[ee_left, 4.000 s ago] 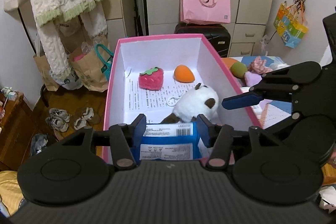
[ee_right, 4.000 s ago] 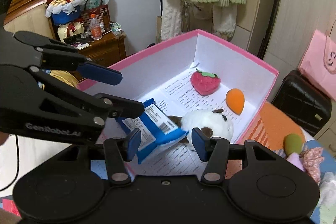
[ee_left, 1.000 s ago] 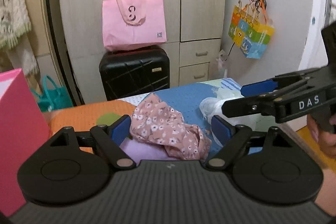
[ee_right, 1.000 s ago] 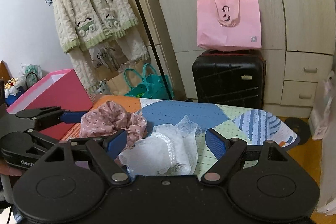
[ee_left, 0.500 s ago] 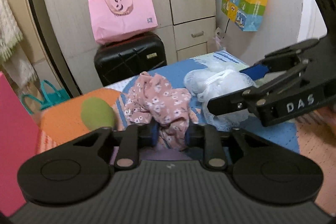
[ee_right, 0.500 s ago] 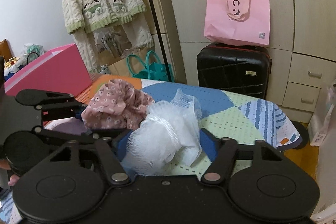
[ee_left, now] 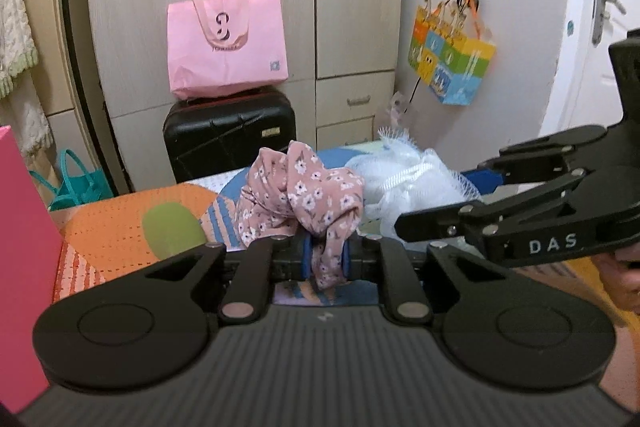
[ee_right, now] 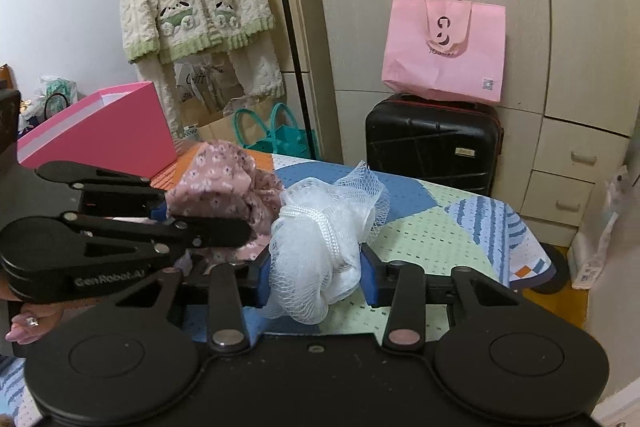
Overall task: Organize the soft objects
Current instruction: 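Grasp the pink floral cloth with the left tool while the right tool grasps the white mesh puff, then carry the floral cloth and mesh puff with both tools over the pink box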
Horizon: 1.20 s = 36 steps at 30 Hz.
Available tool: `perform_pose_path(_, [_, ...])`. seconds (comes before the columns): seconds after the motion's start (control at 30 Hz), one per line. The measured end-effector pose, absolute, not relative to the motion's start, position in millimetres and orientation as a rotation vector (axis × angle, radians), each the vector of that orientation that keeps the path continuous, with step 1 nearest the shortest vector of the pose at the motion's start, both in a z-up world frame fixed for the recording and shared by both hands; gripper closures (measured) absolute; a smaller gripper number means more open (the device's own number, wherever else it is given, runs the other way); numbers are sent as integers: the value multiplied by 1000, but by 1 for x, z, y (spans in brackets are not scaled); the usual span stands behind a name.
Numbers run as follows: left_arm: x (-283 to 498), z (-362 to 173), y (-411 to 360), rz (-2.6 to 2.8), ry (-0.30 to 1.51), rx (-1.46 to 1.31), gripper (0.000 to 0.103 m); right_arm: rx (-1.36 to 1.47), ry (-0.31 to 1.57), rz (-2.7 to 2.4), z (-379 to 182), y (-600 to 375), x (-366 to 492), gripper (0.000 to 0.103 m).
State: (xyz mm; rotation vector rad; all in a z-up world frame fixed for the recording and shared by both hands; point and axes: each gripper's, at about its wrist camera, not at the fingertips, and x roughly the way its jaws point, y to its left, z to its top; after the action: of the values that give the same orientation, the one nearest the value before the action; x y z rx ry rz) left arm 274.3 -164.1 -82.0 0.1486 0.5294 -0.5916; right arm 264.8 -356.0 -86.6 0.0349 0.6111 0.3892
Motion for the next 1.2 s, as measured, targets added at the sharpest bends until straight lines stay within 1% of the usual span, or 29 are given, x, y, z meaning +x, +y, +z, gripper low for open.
perform_pose_path(0.13, [265,-76,-160,-604,528,130,90,36,608,370,-81,-355,253,56])
perform_pose_path(0.23, [258,-73,-158,-617,534,119,93,37,607,361,-77,-354,244,56])
perform_pose_path(0.37, [253,-73,-160,-640,566,119,94,25,616,349,-76,-352,233,56])
perform_pose_path(0.47, [246,-73,-165,-663,563,167,93,20,620,323,-76,-354,226,56])
perform_pose_path(0.53, [243,-71,-168,-670,558,188,90,26,617,312,-76,-358,223,56])
perform_pose_path(0.67, [241,-66,-169,-708,584,192,92,34,613,277,-77,-367,221,56])
perform_pose_path(0.83, [229,-66,-174,-717,557,269,93,50,614,272,-78,-373,222,56])
perform_pose_path(0.9, [225,-65,-176,-728,540,290,89,45,614,267,-78,-372,222,56])
perform_pose_path(0.93, [224,-65,-178,-725,529,303,81,45,613,265,-79,-372,221,56])
perform_pose_path(0.97, [223,-64,-179,-718,518,314,64,48,612,264,-80,-373,221,56])
perform_pose_path(1.0, [223,-64,-180,-705,498,322,53,50,612,261,-80,-374,220,56])
perform_pose_path(1.03, [224,-64,-181,-691,476,328,38,52,612,259,-81,-375,220,56])
perform_pose_path(1.07, [225,-64,-182,-675,453,342,34,53,612,256,-82,-376,220,56])
perform_pose_path(1.2, [242,-68,-196,-660,462,408,26,54,618,248,-85,-380,222,56])
